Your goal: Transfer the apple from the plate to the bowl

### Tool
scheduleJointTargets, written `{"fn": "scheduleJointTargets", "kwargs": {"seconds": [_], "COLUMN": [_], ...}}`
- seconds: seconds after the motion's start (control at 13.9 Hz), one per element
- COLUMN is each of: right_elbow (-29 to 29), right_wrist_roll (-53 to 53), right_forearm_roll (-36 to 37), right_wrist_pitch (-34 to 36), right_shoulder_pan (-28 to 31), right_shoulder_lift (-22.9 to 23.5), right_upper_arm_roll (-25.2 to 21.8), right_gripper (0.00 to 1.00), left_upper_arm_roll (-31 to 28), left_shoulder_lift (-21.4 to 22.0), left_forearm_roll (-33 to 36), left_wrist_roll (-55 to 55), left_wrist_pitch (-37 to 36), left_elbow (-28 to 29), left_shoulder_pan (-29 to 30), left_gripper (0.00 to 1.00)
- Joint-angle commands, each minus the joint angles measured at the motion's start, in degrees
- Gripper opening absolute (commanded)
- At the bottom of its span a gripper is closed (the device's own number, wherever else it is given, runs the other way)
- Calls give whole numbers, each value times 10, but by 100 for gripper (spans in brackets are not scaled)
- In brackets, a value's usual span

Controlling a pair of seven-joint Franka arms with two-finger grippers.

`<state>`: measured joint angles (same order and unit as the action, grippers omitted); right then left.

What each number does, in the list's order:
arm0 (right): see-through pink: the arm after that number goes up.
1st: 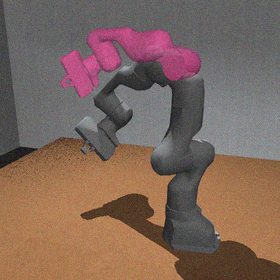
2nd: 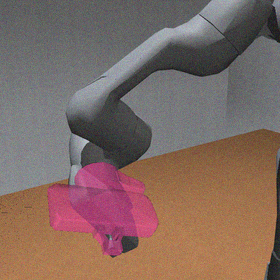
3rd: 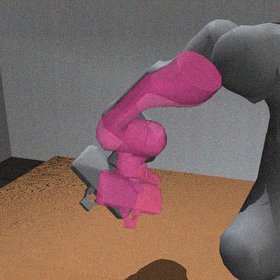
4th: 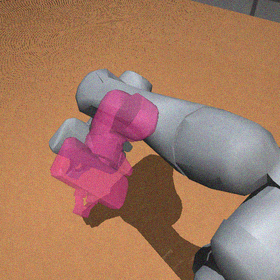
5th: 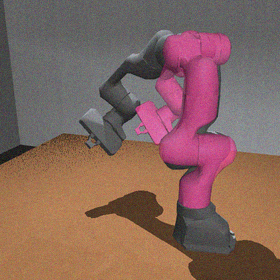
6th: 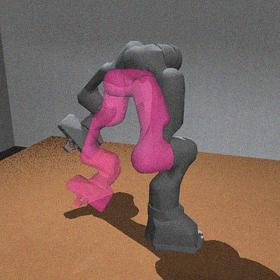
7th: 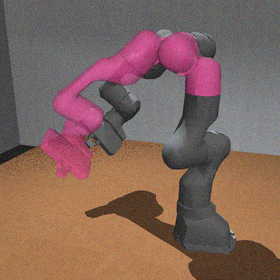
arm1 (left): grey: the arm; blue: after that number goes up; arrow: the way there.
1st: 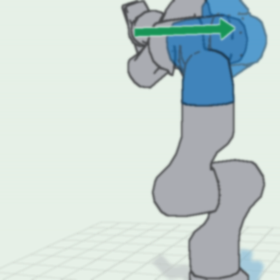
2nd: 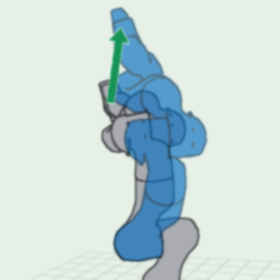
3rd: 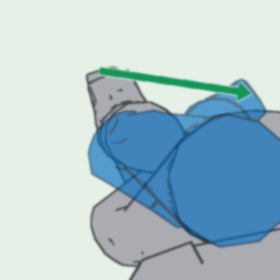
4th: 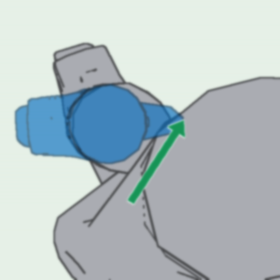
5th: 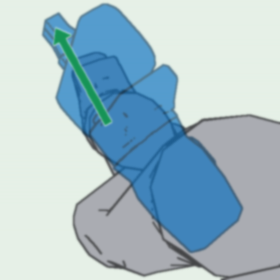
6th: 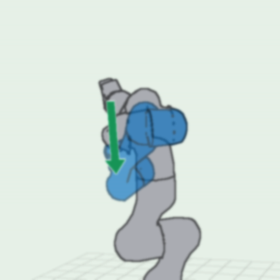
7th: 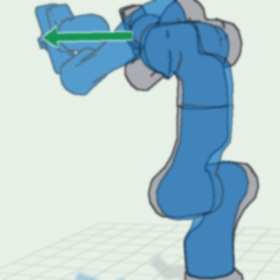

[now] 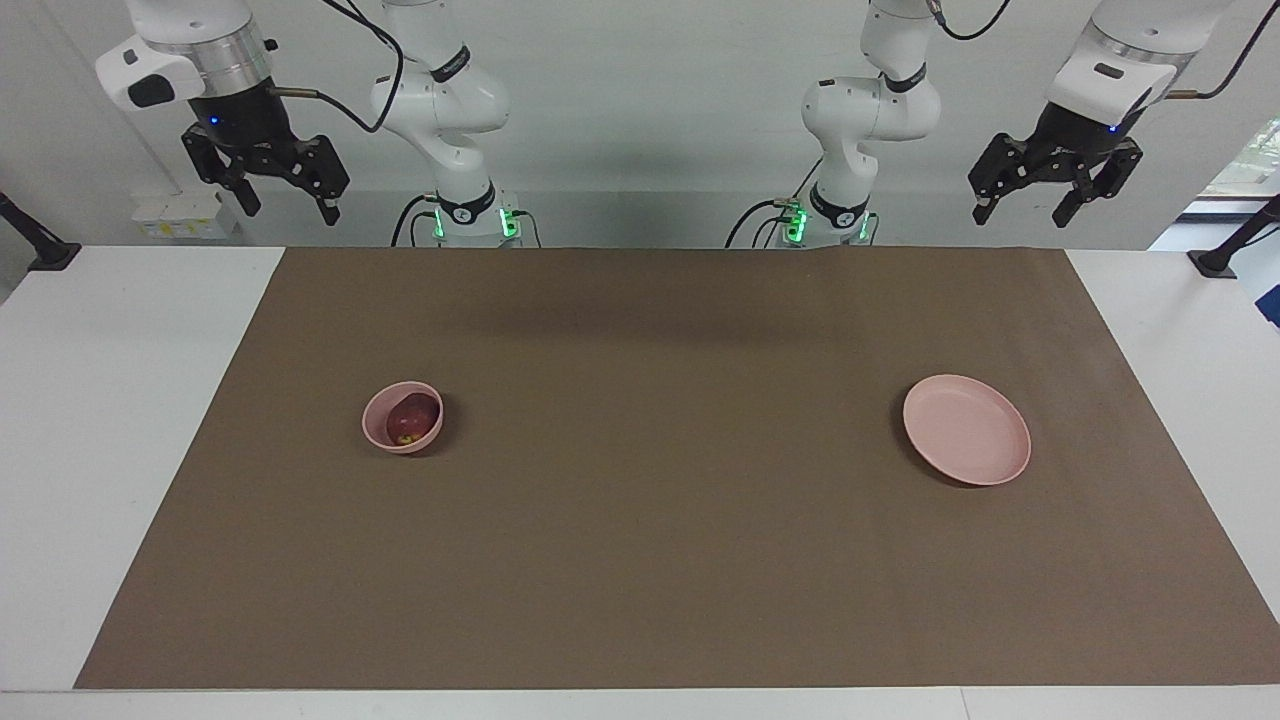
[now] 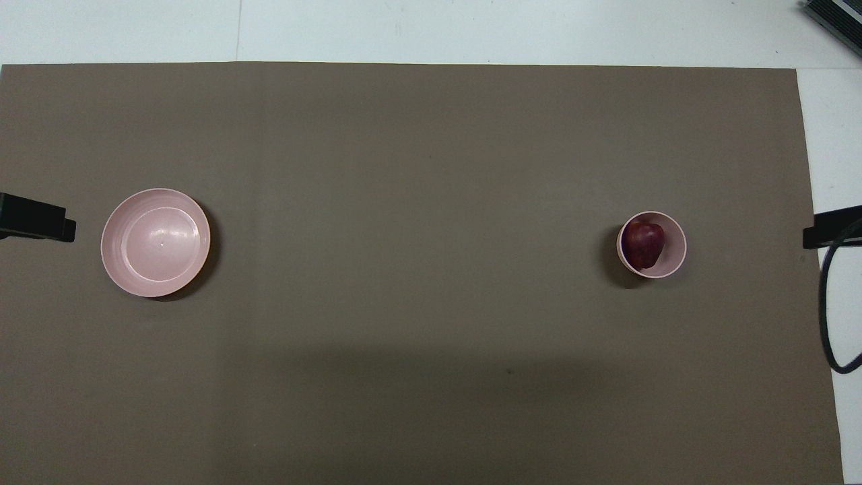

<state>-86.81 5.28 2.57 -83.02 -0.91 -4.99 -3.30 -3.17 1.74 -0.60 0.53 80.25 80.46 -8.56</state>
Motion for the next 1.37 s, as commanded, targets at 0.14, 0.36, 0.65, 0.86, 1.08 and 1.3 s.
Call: {"fn": "scheduleJointTargets", "kwargs": {"seconds": [0.14, 0.36, 0.65, 0.86, 1.08, 1.3], "right_elbow": [-56, -78, -74, -71, -72, -72], "right_wrist_roll": [-4, 13, 39, 33, 28, 24], "right_forearm_roll": [-5, -5, -24, -27, -23, -13], "right_wrist_pitch": [-11, -22, -24, -24, -25, -30], "right_shoulder_pan": [9, 2, 5, 6, 6, 5], "right_shoulder_lift": [-24, -39, -36, -35, -35, -35], "right_upper_arm_roll": [3, 4, 5, 5, 5, 4], "right_gripper": [100, 100, 100, 100, 100, 100], "left_upper_arm_roll": [-8, -9, -10, -10, -8, -9], "left_shoulder_lift": [4, 5, 8, 8, 8, 8], "left_forearm_roll": [5, 5, 6, 6, 6, 6], "left_wrist_roll": [-8, -47, -44, -44, -46, -45], "left_wrist_pitch": [-3, -7, -4, -10, -10, -9], "left_elbow": [2, 3, 5, 5, 5, 5], "left_shoulder_pan": [-9, -9, -8, -8, -8, -8], "left_gripper": [100, 100, 100, 100, 100, 100]}}
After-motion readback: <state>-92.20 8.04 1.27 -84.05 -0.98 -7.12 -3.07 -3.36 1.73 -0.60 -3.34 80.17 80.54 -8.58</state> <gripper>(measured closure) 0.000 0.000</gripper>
